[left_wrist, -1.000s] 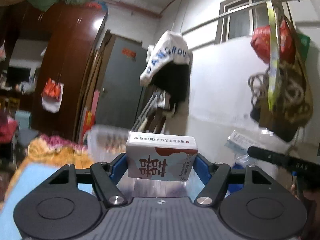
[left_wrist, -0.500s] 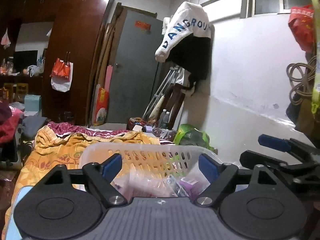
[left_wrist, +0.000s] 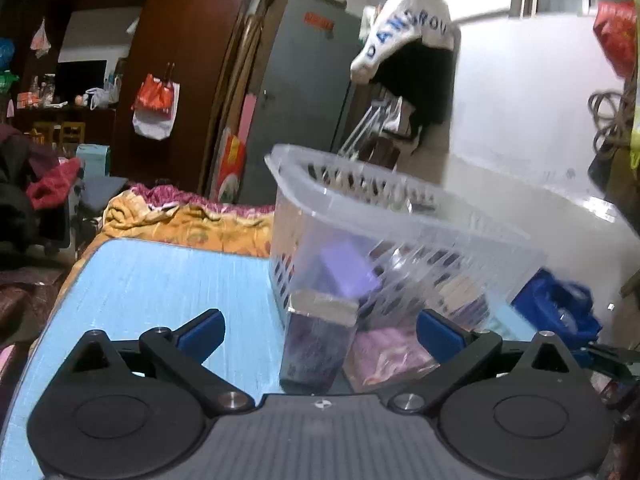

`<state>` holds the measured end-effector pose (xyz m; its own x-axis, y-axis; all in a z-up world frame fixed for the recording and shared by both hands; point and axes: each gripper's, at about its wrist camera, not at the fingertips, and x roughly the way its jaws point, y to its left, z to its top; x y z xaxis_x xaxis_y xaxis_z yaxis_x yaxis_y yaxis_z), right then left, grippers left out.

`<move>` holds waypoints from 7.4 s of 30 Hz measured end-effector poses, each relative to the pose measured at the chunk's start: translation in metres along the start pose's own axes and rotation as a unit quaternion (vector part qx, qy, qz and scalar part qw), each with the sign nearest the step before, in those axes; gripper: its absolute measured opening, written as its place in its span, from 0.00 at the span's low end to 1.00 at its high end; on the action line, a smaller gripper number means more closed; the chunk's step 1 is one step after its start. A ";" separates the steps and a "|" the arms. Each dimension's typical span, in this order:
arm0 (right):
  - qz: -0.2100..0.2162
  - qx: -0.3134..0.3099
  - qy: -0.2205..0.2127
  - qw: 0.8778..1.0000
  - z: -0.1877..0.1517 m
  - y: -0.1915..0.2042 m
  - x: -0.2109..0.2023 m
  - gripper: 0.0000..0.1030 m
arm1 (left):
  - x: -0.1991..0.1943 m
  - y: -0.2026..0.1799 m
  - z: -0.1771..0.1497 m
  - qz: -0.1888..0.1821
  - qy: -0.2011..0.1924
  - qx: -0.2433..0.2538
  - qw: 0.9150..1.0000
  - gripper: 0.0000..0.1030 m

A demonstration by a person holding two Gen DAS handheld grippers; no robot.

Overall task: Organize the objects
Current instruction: 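Grasp a silver-wrapped box with the left tool while the right tool grasps a dark bagged item, then carry both items over the white basket and open both tools, then grasp a red bagged ball with the left tool while the right tool grasps the white pack, then lift the red ball and white pack over the basket and open both tools, then grasp the pink box with the left tool while the right tool grasps another red bagged ball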

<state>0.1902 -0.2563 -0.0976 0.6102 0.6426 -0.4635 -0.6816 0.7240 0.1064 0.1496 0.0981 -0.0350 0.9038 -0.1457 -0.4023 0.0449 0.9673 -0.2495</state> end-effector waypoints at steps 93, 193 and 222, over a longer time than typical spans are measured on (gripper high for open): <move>-0.032 0.022 -0.014 0.999 -0.010 -0.019 -0.010 0.79 | 0.001 -0.106 -0.021 -0.012 0.006 0.088 0.996 0.82; -0.059 -0.029 -0.029 0.997 0.036 0.016 0.008 1.00 | -0.008 -0.076 -0.003 -0.003 -0.022 0.081 0.996 0.90; -0.051 0.033 -0.007 0.998 0.003 -0.001 0.013 0.47 | 0.031 -0.084 -0.033 0.028 0.051 0.073 0.996 0.65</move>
<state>0.1998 -0.2478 -0.1007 0.6810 0.5682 -0.4620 -0.5880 0.8003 0.1175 0.1603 0.0051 -0.0553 0.8592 -0.1029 -0.5013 0.0629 0.9934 -0.0961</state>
